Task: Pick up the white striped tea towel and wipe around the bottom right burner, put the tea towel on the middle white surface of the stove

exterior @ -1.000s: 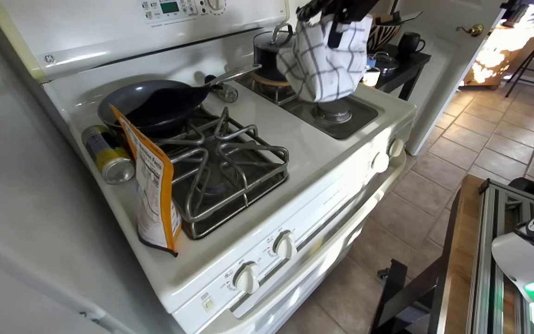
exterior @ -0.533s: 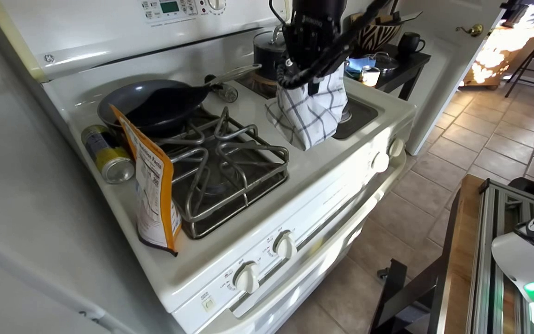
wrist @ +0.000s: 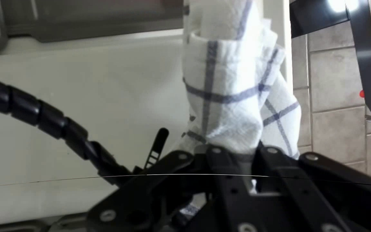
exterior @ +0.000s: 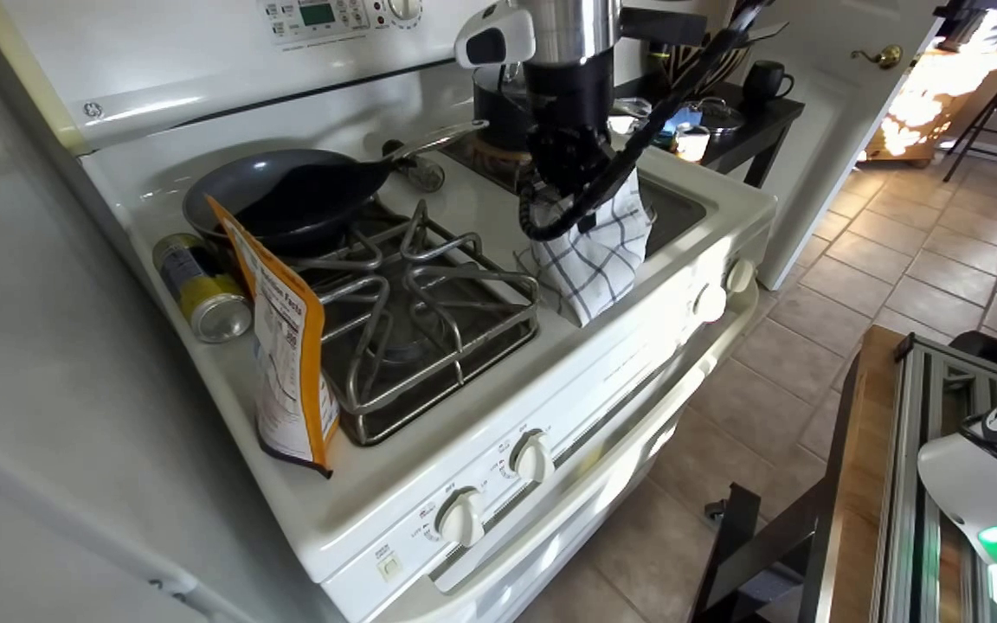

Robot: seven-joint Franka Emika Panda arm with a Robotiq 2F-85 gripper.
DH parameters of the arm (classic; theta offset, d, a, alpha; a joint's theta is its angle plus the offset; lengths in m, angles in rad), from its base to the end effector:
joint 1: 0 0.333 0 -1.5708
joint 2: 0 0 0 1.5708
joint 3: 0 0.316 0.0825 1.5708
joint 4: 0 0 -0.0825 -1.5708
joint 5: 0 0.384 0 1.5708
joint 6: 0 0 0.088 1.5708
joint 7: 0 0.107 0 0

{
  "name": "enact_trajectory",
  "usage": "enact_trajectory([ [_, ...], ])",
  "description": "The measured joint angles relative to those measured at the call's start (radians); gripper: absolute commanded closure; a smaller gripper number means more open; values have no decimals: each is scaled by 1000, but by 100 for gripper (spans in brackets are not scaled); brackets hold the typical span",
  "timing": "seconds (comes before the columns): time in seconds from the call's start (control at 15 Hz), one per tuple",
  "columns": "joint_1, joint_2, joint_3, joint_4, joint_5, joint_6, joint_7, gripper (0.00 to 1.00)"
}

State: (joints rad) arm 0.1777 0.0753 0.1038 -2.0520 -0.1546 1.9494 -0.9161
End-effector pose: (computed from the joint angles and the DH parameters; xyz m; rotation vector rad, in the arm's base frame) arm 0.5254 0.1406 0.3890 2.4623 1.8105 -0.3202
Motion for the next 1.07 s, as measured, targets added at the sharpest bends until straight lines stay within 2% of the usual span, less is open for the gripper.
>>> enact_trajectory([
  [0.07, 0, 16, 5, 3, -7, -1, 13, 60],
  [0.13, 0, 31, 8, 7, -13, -1, 30, 54],
  [0.53, -20, 62, 7, 21, -17, 62, 125, 6],
  [0.6, -29, 51, 5, 26, -18, 75, 147, 1],
  [0.8, -58, -13, -4, 35, -25, 90, 184, 0],
  [1.07, -75, -172, -10, 6, -7, 128, 185, 0],
])
